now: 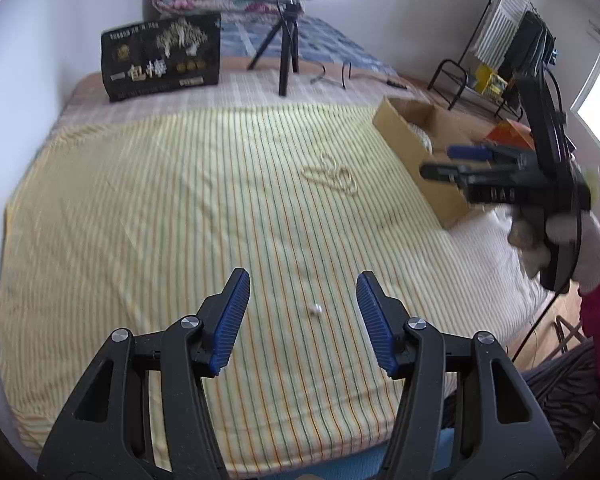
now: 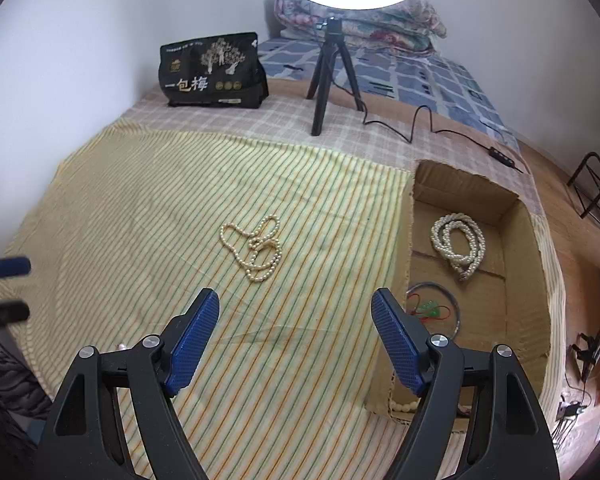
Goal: Organize jewelry
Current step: 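Move the left tool to the other loose pearl while the right tool approaches the pearl necklace, then close the left gripper on the loose pearl while the right gripper grasps the pearl necklace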
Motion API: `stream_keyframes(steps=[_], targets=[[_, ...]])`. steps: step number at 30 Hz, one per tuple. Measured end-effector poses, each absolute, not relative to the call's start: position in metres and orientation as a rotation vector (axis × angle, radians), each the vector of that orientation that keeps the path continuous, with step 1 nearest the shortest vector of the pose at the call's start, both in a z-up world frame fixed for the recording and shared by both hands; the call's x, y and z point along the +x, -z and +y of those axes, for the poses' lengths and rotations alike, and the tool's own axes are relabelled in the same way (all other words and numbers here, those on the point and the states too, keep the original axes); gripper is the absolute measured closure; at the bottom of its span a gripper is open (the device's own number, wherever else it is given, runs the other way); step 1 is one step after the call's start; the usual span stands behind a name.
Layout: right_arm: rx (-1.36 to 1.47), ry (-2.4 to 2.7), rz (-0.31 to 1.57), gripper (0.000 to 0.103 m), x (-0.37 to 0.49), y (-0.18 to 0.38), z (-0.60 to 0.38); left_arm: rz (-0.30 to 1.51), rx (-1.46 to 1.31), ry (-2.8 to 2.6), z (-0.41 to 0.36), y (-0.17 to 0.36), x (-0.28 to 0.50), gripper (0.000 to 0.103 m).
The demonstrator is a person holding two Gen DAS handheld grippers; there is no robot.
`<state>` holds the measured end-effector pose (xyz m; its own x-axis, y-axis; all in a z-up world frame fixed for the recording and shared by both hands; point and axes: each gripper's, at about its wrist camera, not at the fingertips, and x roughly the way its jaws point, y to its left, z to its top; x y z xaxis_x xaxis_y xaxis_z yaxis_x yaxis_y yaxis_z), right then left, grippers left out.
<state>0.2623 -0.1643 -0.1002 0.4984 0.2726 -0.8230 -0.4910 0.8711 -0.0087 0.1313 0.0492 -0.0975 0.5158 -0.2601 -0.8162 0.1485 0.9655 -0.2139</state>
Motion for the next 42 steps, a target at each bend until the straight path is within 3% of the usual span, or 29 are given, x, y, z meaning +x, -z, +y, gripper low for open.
stream_keyframes(steps=[7, 16, 19, 30, 33, 42], targets=[[-0.25, -0.518, 1.014, 0.025, 0.274, 0.118, -0.156, 1.075, -0.104, 0.294, 0.026, 0.127, 0.122, 0.06], [-0.3, -0.609, 1.065, 0.025, 0.284, 0.137, -0.125, 1.126, -0.037, 0.341, 0.008, 0.144, 0.132, 0.061], [-0.315, -0.626, 1.091, 0.025, 0.289, 0.144, -0.118, 1.155, 0.018, 0.354, 0.001, 0.152, 0.137, 0.069], [-0.358, -0.599, 1.137, 0.025, 0.307, 0.166, -0.11, 1.209, 0.137, 0.382, -0.007, 0.175, 0.153, 0.069], [-0.349, -0.597, 1.146, 0.025, 0.312, 0.169, -0.108, 1.219, 0.15, 0.389, -0.007, 0.178, 0.156, 0.075], [-0.313, -0.57, 1.199, 0.025, 0.327, 0.184, -0.104, 1.234, 0.143, 0.383, -0.004, 0.185, 0.164, 0.075]])
